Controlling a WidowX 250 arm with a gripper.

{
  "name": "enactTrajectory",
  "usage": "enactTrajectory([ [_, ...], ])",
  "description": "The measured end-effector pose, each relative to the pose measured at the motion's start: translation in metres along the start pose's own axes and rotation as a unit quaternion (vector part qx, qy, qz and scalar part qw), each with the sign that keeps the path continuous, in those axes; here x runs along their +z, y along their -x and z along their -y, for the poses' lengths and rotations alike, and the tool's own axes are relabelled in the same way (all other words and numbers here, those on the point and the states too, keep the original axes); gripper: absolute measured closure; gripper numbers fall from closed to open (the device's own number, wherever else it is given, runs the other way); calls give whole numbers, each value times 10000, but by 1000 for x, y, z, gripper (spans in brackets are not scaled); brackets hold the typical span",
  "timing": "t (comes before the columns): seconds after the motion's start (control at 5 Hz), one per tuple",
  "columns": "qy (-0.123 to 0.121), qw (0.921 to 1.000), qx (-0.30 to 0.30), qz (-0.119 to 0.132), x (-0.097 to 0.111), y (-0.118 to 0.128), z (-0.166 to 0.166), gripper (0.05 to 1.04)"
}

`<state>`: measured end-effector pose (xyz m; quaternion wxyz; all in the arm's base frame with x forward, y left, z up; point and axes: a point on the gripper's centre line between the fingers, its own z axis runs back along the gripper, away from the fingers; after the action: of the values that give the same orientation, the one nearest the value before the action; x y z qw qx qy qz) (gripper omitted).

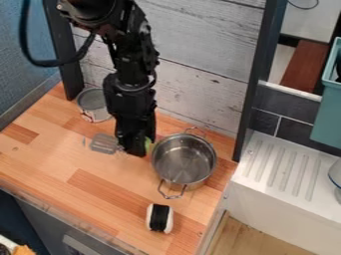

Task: Move the sushi from below the silver pot to the left lower side of the table

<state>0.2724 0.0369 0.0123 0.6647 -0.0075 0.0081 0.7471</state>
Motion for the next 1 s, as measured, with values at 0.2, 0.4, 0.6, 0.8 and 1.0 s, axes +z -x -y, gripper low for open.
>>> enactTrajectory([
  [0.2, 1, 9994, -155, -299, 2, 33, -7, 660],
  [0.4, 48, 9980, -419, -477, -2, 63, -11, 660],
  [0.6, 83, 9943, -815, -684, -1, 97, -17, 660],
  [0.8, -22, 9899, -1001, -1000, -7, 121, -19, 660],
  [1.0, -188, 9886, -1115, -996, -14, 134, -29, 660],
])
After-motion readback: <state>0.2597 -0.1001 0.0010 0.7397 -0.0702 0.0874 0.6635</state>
